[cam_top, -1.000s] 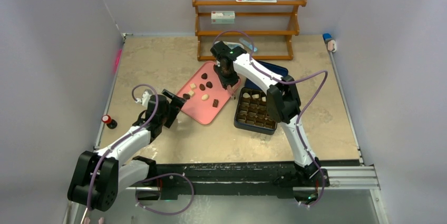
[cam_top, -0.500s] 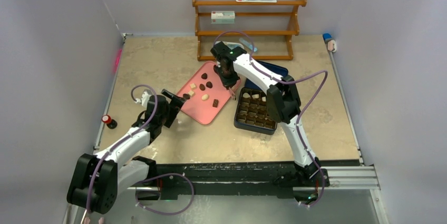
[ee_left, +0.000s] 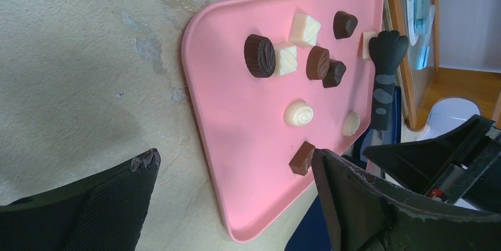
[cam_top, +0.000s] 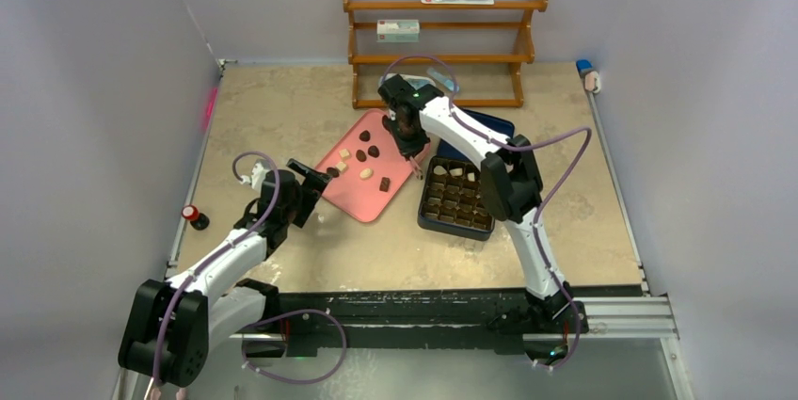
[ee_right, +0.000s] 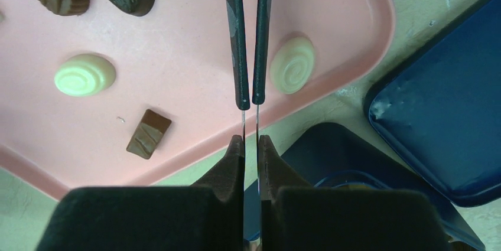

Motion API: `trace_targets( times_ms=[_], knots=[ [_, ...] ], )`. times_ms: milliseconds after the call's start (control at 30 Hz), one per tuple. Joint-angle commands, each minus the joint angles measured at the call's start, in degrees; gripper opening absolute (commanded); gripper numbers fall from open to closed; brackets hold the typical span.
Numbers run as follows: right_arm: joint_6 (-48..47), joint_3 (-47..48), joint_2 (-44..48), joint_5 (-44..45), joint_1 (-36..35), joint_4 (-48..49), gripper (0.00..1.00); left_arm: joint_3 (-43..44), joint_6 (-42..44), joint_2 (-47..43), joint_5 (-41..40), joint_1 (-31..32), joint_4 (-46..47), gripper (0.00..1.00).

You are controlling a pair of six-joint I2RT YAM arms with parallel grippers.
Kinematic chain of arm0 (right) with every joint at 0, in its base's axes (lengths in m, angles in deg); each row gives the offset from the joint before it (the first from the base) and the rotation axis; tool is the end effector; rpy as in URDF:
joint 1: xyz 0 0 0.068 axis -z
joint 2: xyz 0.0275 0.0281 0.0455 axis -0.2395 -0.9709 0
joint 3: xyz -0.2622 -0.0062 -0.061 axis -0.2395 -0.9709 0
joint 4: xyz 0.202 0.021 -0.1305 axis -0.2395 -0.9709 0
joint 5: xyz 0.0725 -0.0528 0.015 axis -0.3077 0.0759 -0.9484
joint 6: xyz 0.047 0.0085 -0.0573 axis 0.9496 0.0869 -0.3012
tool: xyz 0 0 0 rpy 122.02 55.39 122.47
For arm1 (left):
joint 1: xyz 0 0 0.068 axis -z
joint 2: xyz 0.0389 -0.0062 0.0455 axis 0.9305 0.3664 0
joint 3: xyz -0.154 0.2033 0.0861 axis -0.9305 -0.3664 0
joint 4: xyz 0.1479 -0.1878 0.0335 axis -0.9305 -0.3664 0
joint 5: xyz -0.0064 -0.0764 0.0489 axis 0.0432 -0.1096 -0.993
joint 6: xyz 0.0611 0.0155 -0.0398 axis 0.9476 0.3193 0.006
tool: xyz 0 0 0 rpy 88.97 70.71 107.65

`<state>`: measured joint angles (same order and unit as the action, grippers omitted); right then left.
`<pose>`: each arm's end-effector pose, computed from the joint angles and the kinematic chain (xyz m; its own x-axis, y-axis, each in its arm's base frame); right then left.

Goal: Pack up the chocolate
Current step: Pick up the fake chocolate from the plate.

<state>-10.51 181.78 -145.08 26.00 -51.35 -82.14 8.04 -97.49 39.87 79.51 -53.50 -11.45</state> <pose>0.3890 0.2875 0.1958 -0.8251 -0.3335 -0.4561 -0.3684 0.9296 -0.0133 0.2033 -0.0460 0.1638 -0.3290 -0.8847 -0.3303 -0.4958 0.4595 -0.7369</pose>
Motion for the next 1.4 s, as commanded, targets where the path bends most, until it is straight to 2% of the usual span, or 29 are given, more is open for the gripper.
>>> trace_targets(
  times_ms=[0, 467, 733, 967, 1367],
  knots=[
    [-0.17, 0.17, 5.52, -0.62, -0.36, 0.67, 0.00, -0.23, -0.81, -0.80, 0.12, -0.50, 0.42, 1.00],
    [-0.28, 0.35, 7.85, 0.16, -1.46, -0.30, 0.00, 0.67, -0.38, -0.40, 0.26, -0.50, 0.35, 1.00],
    [0.02, -3.74, 13.54, 2.11, -2.57, -0.53, 0.00, 0.62, -0.37, 0.12, 0.72, -0.50, 0.79, 1.00],
    [2.60, -14.66, 22.78, 4.28, -3.10, 0.27, 0.00, -0.15, -0.35, -0.05, 0.98, -0.50, 1.26, 1.00],
    [9.70, -37.47, 45.50, 11.78, -3.37, 0.92, 0.00, -0.80, -0.27, 0.54, 2.47, -0.50, 2.93, 1.00]
  ],
)
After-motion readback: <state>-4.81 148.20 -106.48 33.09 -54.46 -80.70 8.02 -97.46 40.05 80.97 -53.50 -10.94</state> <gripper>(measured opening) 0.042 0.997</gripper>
